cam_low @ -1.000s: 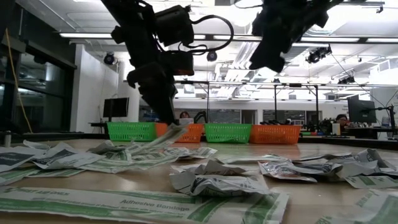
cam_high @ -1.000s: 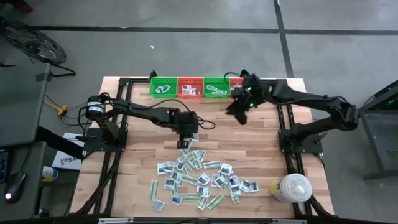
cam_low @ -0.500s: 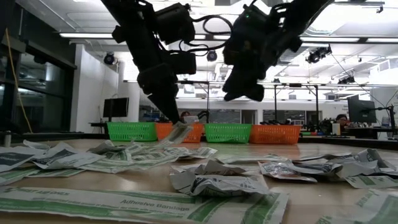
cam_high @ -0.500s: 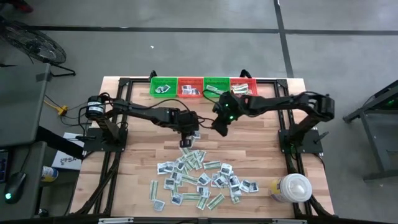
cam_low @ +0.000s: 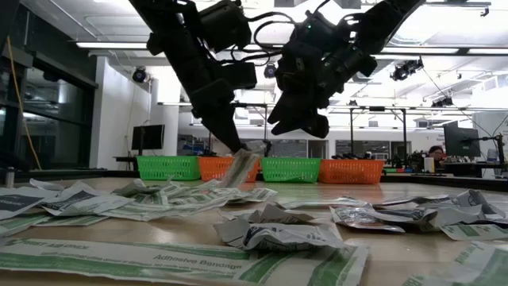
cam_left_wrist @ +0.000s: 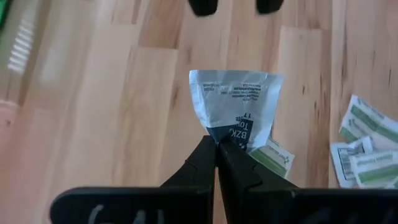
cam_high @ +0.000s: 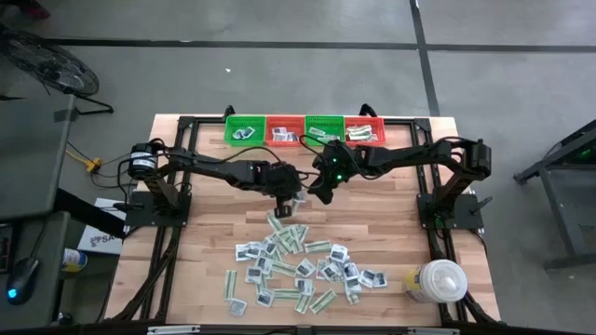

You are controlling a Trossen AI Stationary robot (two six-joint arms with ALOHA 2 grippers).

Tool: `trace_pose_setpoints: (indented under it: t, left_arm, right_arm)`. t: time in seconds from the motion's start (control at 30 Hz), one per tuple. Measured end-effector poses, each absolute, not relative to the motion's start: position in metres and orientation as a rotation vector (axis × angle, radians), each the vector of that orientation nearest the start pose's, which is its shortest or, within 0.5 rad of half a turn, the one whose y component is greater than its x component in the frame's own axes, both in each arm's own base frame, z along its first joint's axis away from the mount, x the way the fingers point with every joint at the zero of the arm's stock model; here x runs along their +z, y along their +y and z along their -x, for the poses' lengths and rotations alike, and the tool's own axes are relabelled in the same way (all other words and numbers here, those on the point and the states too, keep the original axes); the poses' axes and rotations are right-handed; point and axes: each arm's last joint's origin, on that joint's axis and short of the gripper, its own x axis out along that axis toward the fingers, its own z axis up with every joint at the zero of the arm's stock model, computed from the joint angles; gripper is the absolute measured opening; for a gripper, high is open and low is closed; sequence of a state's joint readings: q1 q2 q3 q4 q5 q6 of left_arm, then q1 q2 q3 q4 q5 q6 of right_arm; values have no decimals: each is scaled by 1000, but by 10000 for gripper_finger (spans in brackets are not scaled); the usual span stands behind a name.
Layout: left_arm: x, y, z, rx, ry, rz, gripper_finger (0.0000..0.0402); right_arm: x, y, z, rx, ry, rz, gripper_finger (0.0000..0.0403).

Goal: Pick & Place First Aid Supplies
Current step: Put the gray towelette pack in the left orange bin

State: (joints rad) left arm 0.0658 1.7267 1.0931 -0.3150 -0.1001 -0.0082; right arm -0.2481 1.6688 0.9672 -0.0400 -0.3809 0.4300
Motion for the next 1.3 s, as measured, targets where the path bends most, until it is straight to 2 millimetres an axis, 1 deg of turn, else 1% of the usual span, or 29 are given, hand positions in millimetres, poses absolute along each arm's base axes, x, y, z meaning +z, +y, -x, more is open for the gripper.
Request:
trace_pose_setpoints:
  t: [0.2,0.53,0.63,0.73,0.83,0.9,1.07,1.13,1.2,1.3]
  left_arm:
    - [194,26,-356,159,860,-8,1]
    - [200,27,-362,159,780,-8,1]
    - [199,27,-361,159,786,-6,1]
    - [199,26,-361,154,790,-3,1]
    - [199,26,-361,154,790,-3,1]
    - [199,26,-361,154,790,-3,1]
    - [199,26,-361,153,793,-6,3]
    - [198,26,-360,154,801,-7,11]
    - [197,26,-359,162,825,-12,28]
    - [193,27,-355,170,873,-22,64]
  right_arm:
    - [189,-74,-333,-70,732,-650,119]
    - [187,-74,-332,-84,757,-687,119]
    - [187,-74,-331,-81,761,-681,115]
    - [187,-74,-331,-77,761,-679,86]
    - [187,-73,-331,-52,762,-675,32]
    - [188,-73,-331,-32,761,-657,9]
    - [188,-73,-331,-14,764,-641,4]
    - [188,-73,-331,-10,765,-640,4]
    - [187,-74,-330,-10,774,-637,2]
    - [186,-76,-328,-8,790,-638,2]
